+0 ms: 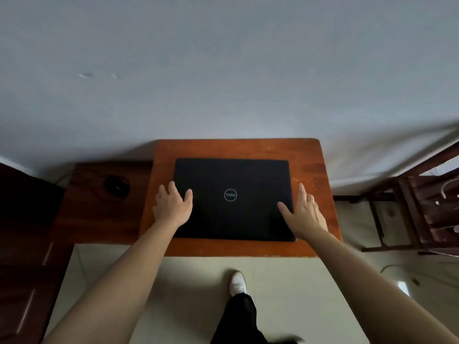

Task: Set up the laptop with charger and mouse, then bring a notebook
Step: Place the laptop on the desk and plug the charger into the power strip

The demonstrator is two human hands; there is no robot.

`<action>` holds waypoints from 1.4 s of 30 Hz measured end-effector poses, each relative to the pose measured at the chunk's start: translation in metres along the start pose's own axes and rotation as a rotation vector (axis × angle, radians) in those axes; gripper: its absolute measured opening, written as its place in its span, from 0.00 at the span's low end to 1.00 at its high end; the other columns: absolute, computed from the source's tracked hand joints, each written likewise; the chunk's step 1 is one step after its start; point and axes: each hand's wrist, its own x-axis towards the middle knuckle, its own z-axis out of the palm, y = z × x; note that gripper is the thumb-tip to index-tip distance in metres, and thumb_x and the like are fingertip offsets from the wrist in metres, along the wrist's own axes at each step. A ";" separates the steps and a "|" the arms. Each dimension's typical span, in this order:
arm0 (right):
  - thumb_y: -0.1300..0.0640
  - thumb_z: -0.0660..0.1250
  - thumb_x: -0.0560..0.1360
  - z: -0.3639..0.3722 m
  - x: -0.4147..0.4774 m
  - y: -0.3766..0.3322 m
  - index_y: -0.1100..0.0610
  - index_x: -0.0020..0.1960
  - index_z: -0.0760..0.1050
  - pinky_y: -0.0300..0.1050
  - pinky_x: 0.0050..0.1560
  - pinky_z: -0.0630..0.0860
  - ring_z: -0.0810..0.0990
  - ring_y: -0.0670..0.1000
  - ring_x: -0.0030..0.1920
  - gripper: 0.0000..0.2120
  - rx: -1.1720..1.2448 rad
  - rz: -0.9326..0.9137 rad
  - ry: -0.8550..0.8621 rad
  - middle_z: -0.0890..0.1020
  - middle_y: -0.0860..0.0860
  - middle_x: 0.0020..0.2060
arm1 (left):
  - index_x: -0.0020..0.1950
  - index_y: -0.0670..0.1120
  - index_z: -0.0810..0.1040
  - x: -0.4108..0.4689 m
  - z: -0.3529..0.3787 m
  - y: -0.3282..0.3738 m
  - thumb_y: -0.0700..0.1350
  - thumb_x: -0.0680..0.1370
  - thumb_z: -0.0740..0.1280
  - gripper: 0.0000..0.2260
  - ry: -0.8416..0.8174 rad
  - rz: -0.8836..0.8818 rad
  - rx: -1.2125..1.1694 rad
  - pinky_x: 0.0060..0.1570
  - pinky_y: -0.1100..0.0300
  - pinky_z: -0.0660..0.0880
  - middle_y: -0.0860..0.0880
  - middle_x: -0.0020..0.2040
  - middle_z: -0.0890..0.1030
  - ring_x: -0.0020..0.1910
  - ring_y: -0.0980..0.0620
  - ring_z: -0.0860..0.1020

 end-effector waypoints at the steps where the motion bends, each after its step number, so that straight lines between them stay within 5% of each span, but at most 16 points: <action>1: 0.32 0.56 0.77 0.005 0.005 -0.004 0.49 0.80 0.43 0.53 0.55 0.76 0.70 0.59 0.70 0.41 0.017 0.044 -0.023 0.65 0.57 0.73 | 0.80 0.47 0.52 0.006 0.003 -0.002 0.62 0.81 0.54 0.33 0.005 -0.052 -0.024 0.73 0.39 0.58 0.41 0.80 0.53 0.78 0.40 0.54; 7: 0.31 0.57 0.76 0.033 0.017 -0.013 0.53 0.77 0.54 0.56 0.55 0.74 0.68 0.59 0.67 0.39 0.119 0.203 0.000 0.66 0.56 0.68 | 0.78 0.44 0.57 0.026 0.029 -0.020 0.63 0.80 0.55 0.33 0.042 -0.193 -0.058 0.67 0.40 0.65 0.37 0.74 0.63 0.72 0.37 0.64; 15: 0.31 0.59 0.75 0.043 0.034 -0.012 0.57 0.73 0.63 0.61 0.62 0.73 0.70 0.61 0.66 0.37 0.292 0.426 -0.076 0.68 0.58 0.68 | 0.75 0.44 0.64 0.040 0.045 -0.015 0.65 0.80 0.54 0.32 0.064 -0.275 -0.116 0.65 0.40 0.68 0.38 0.72 0.65 0.70 0.37 0.66; 21: 0.28 0.66 0.69 0.030 0.034 -0.001 0.54 0.72 0.64 0.53 0.55 0.76 0.74 0.57 0.61 0.42 0.411 0.398 -0.178 0.72 0.55 0.65 | 0.73 0.47 0.67 0.054 0.038 -0.033 0.65 0.80 0.52 0.29 0.015 -0.337 -0.304 0.62 0.44 0.71 0.42 0.69 0.73 0.66 0.39 0.73; 27: 0.30 0.68 0.67 0.003 0.026 0.021 0.54 0.60 0.74 0.52 0.49 0.81 0.80 0.52 0.48 0.33 0.569 0.452 -0.215 0.81 0.50 0.51 | 0.66 0.41 0.75 0.028 0.054 -0.025 0.68 0.79 0.50 0.34 0.035 -0.437 -0.297 0.53 0.48 0.71 0.41 0.64 0.77 0.61 0.37 0.76; 33: 0.33 0.73 0.65 -0.016 -0.007 0.071 0.54 0.61 0.77 0.54 0.56 0.80 0.81 0.54 0.51 0.34 0.663 0.490 -0.261 0.81 0.51 0.54 | 0.54 0.40 0.80 -0.029 0.067 0.002 0.70 0.77 0.51 0.35 0.057 -0.363 -0.214 0.50 0.47 0.74 0.41 0.55 0.81 0.53 0.37 0.79; 37: 0.33 0.73 0.66 -0.029 -0.044 0.131 0.56 0.62 0.75 0.53 0.54 0.80 0.81 0.55 0.51 0.35 0.717 0.566 -0.248 0.80 0.52 0.54 | 0.36 0.43 0.74 -0.073 0.081 0.047 0.70 0.77 0.52 0.32 0.072 -0.264 -0.191 0.40 0.50 0.73 0.43 0.43 0.80 0.36 0.43 0.75; 42: 0.27 0.70 0.64 -0.049 -0.116 0.233 0.54 0.67 0.68 0.51 0.50 0.75 0.78 0.56 0.55 0.43 0.811 0.655 -0.116 0.78 0.52 0.58 | 0.39 0.40 0.78 -0.138 0.114 0.124 0.69 0.77 0.52 0.34 0.077 0.015 -0.136 0.44 0.48 0.78 0.41 0.41 0.82 0.43 0.37 0.80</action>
